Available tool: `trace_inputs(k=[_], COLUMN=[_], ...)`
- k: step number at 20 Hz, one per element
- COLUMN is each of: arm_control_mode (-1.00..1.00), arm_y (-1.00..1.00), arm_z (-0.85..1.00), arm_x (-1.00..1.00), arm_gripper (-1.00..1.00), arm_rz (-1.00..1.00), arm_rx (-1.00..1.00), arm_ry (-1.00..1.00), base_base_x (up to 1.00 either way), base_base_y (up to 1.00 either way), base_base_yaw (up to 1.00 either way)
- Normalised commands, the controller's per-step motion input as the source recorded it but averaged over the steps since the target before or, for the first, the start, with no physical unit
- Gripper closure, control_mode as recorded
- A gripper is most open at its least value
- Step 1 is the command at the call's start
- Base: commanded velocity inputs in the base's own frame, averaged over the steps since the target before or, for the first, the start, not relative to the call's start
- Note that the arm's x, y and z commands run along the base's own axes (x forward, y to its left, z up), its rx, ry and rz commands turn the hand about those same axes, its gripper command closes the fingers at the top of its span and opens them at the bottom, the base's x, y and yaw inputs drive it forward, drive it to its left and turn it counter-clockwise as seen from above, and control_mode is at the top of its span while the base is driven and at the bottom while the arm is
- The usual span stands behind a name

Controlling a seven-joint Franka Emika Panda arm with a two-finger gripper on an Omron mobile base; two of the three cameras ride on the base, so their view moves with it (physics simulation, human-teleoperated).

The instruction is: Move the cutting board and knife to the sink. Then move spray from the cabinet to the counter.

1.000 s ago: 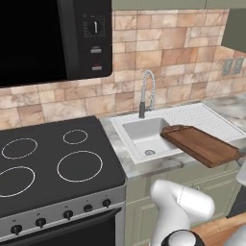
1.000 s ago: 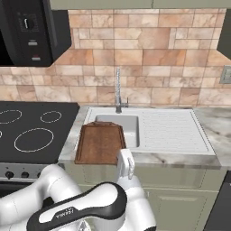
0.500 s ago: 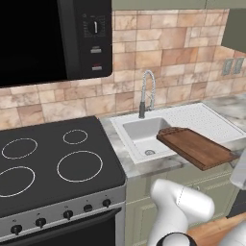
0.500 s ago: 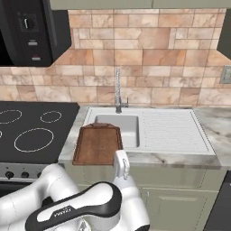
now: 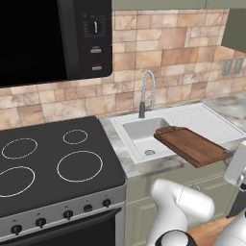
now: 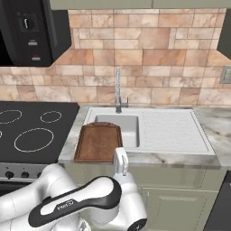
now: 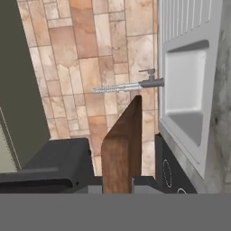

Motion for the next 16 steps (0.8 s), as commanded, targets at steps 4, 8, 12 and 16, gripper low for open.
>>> trace_inputs(k=[4, 8, 12, 16], arm_control_mode=[-1.0, -1.0, -1.0, -1.0], arm_y=[0.03, 0.02, 0.0, 0.0], arm_z=[-0.05, -0.08, -0.09, -0.1], arm_x=[0.19, 0.16, 0.18, 0.22], arm_gripper=[1.0, 1.0, 1.0, 1.0], arm_rz=[0.0, 0.0, 0.0, 0.0], arm_rx=[0.0, 0.0, 0.0, 0.0], arm_ry=[0.0, 0.0, 0.0, 0.01], base_base_x=[0.0, 0.0, 0.0, 0.0], base_base_y=[0.0, 0.0, 0.0, 0.0], base_base_yaw=[0.0, 0.0, 0.0, 0.0])
